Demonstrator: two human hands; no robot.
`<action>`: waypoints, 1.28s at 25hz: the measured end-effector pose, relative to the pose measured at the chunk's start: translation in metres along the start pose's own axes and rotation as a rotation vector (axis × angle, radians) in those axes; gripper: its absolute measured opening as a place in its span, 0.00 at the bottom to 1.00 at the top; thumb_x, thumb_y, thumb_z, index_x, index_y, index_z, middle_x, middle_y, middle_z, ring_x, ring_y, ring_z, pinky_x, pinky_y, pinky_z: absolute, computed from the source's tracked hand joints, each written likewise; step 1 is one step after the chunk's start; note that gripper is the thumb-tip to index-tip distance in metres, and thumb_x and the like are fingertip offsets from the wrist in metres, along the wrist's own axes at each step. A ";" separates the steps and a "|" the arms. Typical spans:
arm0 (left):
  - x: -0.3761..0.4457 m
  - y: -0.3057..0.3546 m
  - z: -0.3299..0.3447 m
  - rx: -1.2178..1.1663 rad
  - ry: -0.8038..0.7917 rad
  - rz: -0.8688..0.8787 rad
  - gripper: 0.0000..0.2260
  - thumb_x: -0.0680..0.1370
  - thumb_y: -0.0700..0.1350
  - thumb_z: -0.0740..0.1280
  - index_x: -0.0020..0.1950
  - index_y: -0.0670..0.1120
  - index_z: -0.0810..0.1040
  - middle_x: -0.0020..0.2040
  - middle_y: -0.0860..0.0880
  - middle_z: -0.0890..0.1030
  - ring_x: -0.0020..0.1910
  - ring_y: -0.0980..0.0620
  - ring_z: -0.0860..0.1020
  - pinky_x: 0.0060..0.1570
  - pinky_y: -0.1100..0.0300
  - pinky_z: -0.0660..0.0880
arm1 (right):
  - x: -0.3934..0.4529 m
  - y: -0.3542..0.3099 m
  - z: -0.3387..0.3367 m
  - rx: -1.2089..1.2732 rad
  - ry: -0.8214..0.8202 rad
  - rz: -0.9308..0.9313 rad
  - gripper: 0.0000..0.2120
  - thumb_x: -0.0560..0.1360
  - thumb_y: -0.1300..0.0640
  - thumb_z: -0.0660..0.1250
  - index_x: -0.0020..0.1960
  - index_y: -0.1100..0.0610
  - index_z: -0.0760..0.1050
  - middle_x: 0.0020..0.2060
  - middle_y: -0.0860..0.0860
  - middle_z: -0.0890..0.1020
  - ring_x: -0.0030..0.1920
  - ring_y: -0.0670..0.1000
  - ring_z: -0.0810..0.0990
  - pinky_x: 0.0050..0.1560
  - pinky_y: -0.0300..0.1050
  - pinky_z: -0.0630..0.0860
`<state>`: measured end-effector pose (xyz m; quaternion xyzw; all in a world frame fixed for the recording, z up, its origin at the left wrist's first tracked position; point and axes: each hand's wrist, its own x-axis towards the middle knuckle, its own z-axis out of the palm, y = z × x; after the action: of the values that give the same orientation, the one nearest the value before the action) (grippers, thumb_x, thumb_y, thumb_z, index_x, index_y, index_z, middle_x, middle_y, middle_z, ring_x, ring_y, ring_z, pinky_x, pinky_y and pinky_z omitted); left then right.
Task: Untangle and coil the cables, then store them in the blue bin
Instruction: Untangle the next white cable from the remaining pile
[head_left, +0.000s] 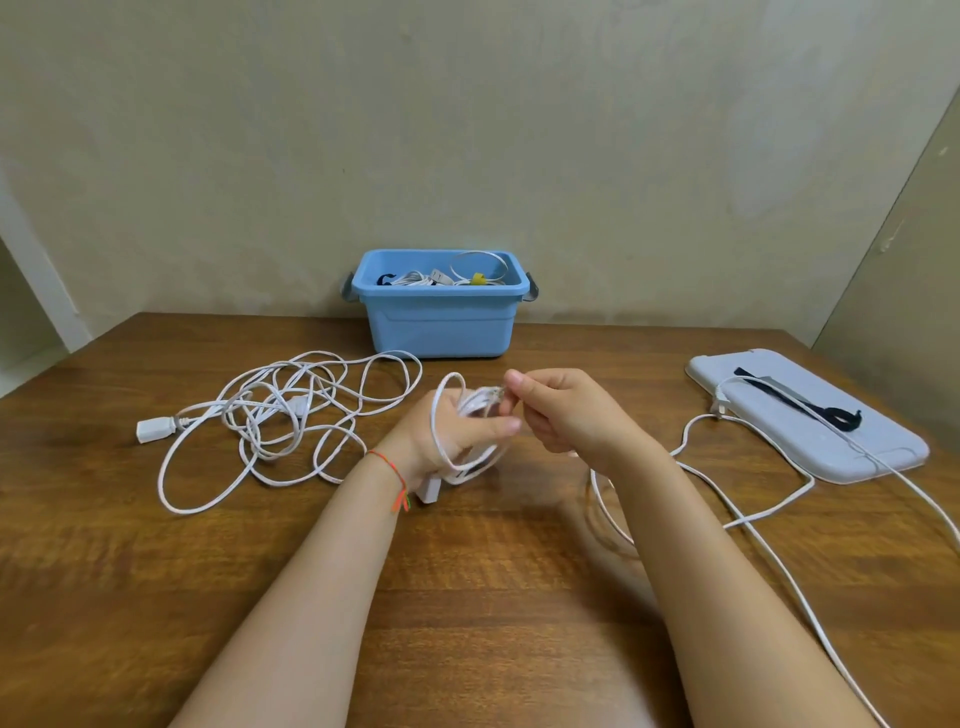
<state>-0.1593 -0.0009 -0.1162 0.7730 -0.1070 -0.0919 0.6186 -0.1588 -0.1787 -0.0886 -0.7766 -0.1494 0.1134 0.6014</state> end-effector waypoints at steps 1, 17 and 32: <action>-0.001 0.001 0.001 0.005 -0.001 -0.022 0.12 0.73 0.53 0.75 0.37 0.48 0.77 0.30 0.47 0.73 0.28 0.50 0.70 0.31 0.58 0.67 | 0.001 -0.002 -0.003 -0.046 0.056 0.010 0.16 0.80 0.47 0.66 0.41 0.58 0.80 0.22 0.46 0.66 0.24 0.47 0.60 0.24 0.39 0.58; 0.005 0.033 -0.029 -0.857 0.134 -0.500 0.21 0.81 0.49 0.65 0.30 0.47 0.66 0.23 0.52 0.62 0.18 0.55 0.59 0.18 0.63 0.55 | 0.055 -0.088 -0.077 0.147 0.595 0.027 0.39 0.74 0.53 0.74 0.76 0.65 0.59 0.59 0.61 0.76 0.56 0.57 0.80 0.55 0.48 0.78; -0.005 0.040 -0.023 0.043 -0.250 -0.467 0.13 0.83 0.50 0.61 0.47 0.43 0.77 0.26 0.53 0.61 0.20 0.58 0.57 0.20 0.67 0.54 | 0.023 -0.070 -0.041 0.162 0.633 -0.092 0.11 0.77 0.61 0.68 0.36 0.59 0.80 0.28 0.53 0.80 0.34 0.54 0.80 0.40 0.48 0.80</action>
<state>-0.1597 0.0131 -0.0722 0.7722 -0.0035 -0.3247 0.5461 -0.1293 -0.1903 -0.0105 -0.7155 0.0194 -0.1494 0.6822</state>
